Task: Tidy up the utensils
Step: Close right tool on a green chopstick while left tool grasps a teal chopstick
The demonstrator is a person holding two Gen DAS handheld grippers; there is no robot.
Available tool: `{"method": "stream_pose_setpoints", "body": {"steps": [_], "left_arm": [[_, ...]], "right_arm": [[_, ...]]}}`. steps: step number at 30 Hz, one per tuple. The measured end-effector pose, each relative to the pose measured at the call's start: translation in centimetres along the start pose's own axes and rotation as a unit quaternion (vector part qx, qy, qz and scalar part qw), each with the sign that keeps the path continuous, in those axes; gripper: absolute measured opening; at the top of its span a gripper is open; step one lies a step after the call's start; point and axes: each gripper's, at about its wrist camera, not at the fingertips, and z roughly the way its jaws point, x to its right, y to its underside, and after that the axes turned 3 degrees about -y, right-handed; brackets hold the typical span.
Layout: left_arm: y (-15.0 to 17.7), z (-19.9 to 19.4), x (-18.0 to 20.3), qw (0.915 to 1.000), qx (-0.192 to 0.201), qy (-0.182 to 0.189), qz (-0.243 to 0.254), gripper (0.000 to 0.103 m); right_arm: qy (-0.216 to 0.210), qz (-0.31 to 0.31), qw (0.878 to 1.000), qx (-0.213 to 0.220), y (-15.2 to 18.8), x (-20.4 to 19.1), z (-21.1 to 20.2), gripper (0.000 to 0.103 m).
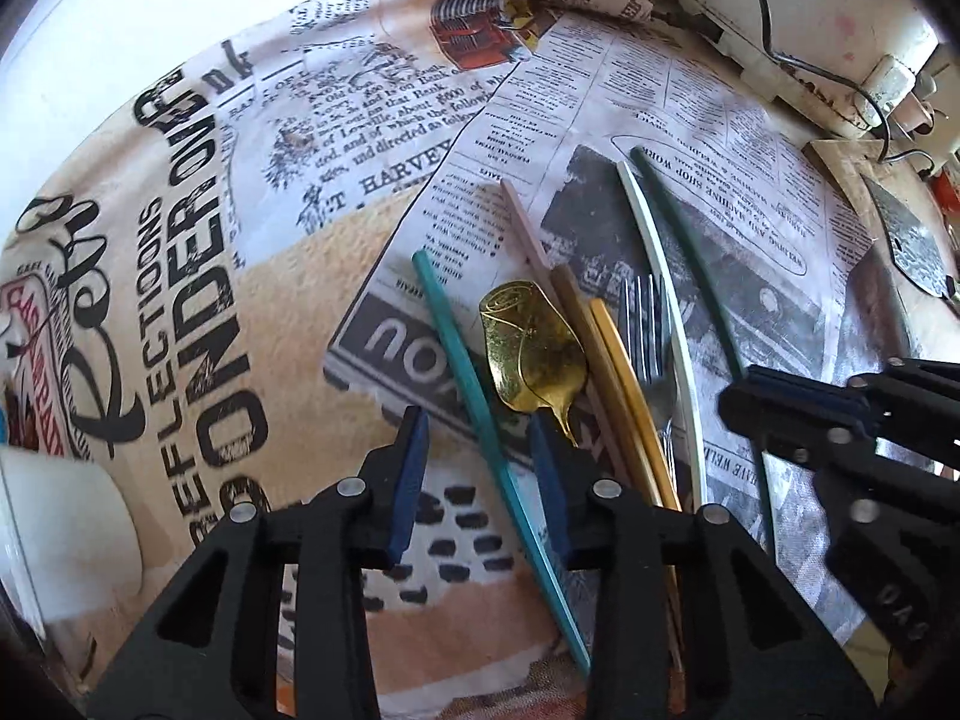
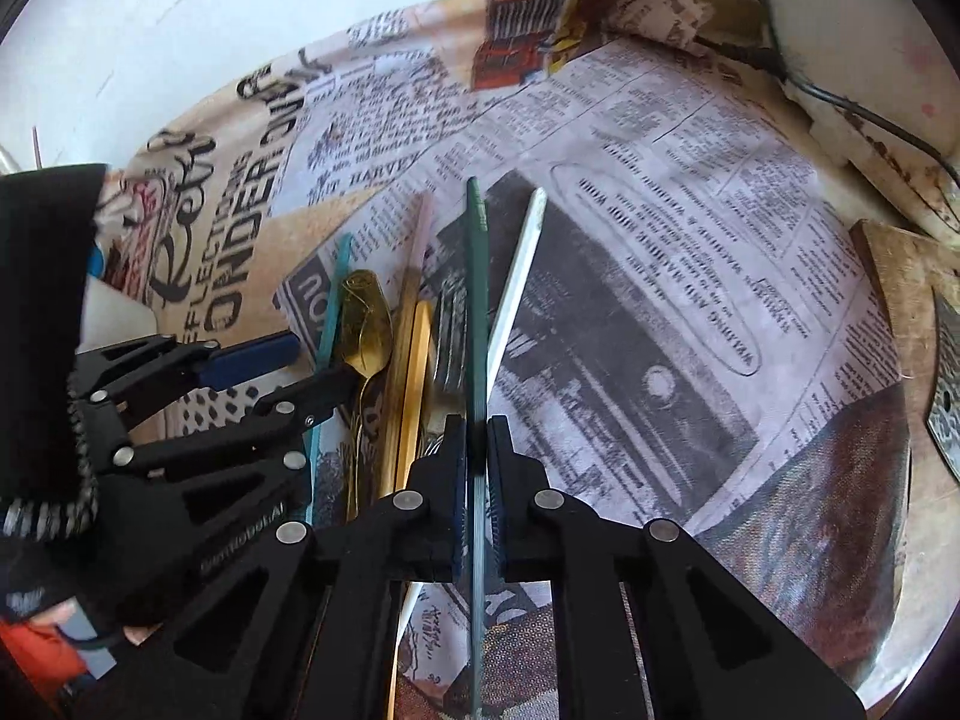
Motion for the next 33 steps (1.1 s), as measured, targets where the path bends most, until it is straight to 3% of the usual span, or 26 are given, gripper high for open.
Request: {"method": "stream_pose_setpoints", "body": {"steps": [2,4,6,15,20,33], "left_arm": [[-0.4,0.1,0.1,0.9999,0.001,0.002,0.011,0.025],[-0.9,0.3,0.3,0.9998,0.001,0.004,0.02,0.009],[-1.1,0.4,0.6,0.9997,0.002,0.001,0.026,0.007],[-1.0,0.4,-0.2,0.9998,-0.012,0.013,0.005,0.005],[0.6,-0.5,-1.7,0.9983,-0.016,0.045,-0.032,0.004],[6.0,-8.8,-3.3,0.9941,0.069,0.063,-0.055,0.004]], "right_arm": [[-0.001,0.006,1.0,0.007,0.1,0.2,-0.5,0.006],[-0.002,0.013,1.0,0.014,0.3,0.4,-1.0,0.006],[-0.002,0.018,1.0,0.017,0.5,0.6,-1.3,0.006],[0.0,0.028,0.999,0.026,0.8,0.7,-2.5,0.006],[0.0,0.027,0.999,0.042,1.1,0.3,-3.9,0.006],[0.005,0.025,0.997,0.079,1.6,-1.6,-7.0,0.006]]}}
